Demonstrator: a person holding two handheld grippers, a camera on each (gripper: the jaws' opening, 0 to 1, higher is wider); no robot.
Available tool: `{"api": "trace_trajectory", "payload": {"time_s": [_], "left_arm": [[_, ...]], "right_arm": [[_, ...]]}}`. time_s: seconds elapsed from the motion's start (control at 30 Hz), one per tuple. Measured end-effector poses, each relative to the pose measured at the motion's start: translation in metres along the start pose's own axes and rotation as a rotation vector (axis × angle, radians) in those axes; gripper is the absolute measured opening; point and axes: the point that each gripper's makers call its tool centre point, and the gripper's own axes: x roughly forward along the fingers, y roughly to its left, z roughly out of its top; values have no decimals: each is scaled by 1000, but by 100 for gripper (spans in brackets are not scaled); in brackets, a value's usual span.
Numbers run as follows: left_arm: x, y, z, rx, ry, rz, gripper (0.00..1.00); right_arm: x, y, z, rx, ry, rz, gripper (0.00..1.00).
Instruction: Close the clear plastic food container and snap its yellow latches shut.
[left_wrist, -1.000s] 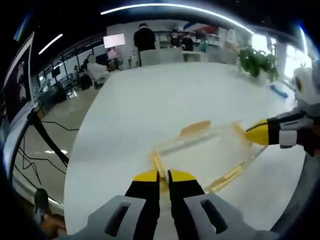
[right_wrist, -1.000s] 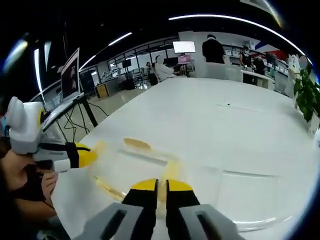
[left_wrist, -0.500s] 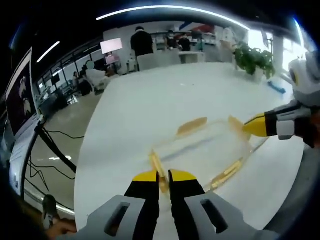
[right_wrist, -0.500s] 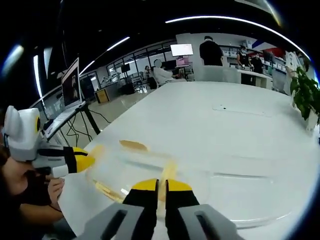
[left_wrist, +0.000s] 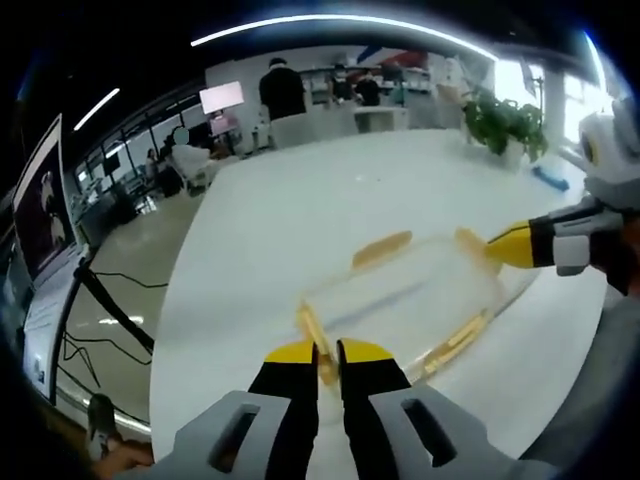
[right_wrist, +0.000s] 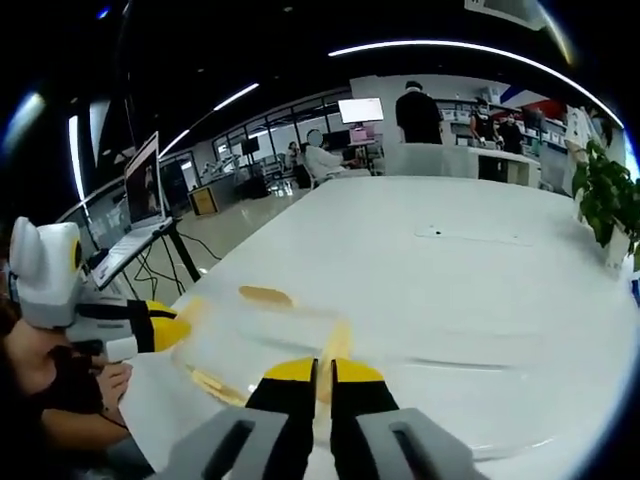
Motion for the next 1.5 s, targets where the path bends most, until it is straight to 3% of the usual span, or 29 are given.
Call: {"api": "trace_trajectory", "payload": {"time_s": [0.5, 1.2, 1.5], "left_arm": [[12, -41, 19, 9, -4, -46, 4], [38, -120, 52, 33, -37, -168, 4], [43, -142, 55, 50, -35, -211, 5]], "right_arm": [[-24, -41, 2, 49, -15, -45, 0], [-55, -123, -3, 124, -25, -162, 0], [-65, -143, -3, 141, -30, -196, 0]]}}
